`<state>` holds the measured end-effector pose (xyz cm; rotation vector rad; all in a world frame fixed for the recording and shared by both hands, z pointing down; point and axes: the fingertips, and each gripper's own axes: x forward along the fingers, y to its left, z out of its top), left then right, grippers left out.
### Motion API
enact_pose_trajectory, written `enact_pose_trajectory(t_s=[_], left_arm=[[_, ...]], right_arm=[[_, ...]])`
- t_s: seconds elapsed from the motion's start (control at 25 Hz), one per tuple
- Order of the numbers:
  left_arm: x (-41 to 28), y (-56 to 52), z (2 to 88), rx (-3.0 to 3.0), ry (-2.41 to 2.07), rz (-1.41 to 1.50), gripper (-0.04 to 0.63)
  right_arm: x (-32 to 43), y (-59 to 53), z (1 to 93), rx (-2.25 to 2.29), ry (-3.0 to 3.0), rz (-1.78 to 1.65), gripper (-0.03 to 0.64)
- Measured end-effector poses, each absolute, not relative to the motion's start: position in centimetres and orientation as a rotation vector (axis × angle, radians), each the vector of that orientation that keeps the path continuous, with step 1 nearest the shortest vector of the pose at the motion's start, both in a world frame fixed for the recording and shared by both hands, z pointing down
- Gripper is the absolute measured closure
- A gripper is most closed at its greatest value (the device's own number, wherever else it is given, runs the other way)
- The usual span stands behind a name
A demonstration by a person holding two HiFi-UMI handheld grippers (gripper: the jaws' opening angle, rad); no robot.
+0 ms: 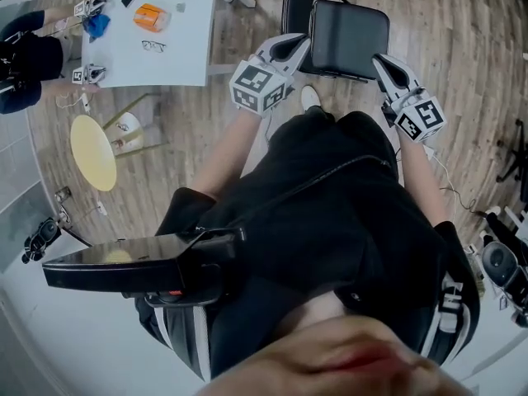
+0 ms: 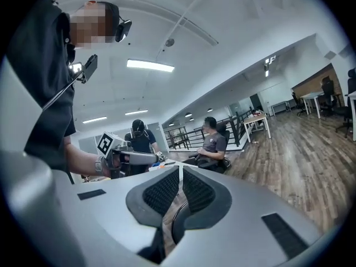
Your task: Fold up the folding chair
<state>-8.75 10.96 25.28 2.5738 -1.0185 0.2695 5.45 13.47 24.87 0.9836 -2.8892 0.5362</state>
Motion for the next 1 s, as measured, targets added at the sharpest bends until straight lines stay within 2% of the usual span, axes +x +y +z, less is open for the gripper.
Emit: enact_pose_trajectory(t_s=[0.44, 0.52, 0.6, 0.68, 1.0], left_arm=[[-12.5, 5.3, 33.8, 2.261, -1.13, 0.417, 0.581], [-13.1, 4.4, 36.1, 2.185, -1.132, 0.432, 0.544], [-13.5, 3.5, 38.5, 2.111, -1.087, 0.428, 0.465], [-13.9, 2.7, 40.8, 2.038, -1.063, 0.427, 0.414], [-16.2, -0.3, 49.6, 1.895, -1.089, 0.681, 0.345]], right_arm=[[7.2, 8.0, 33.5, 0.892, -2.794, 0.717, 0.604], [7.6, 7.2, 36.1, 0.841, -2.771, 0.777, 0.604], [8.3, 6.2, 38.9, 0.818, -2.754, 0.819, 0.604], [9.1, 5.4, 41.8, 0.801, -2.739, 0.855, 0.604], [12.1, 4.4, 53.6, 0.793, -2.636, 1.068, 0.603]])
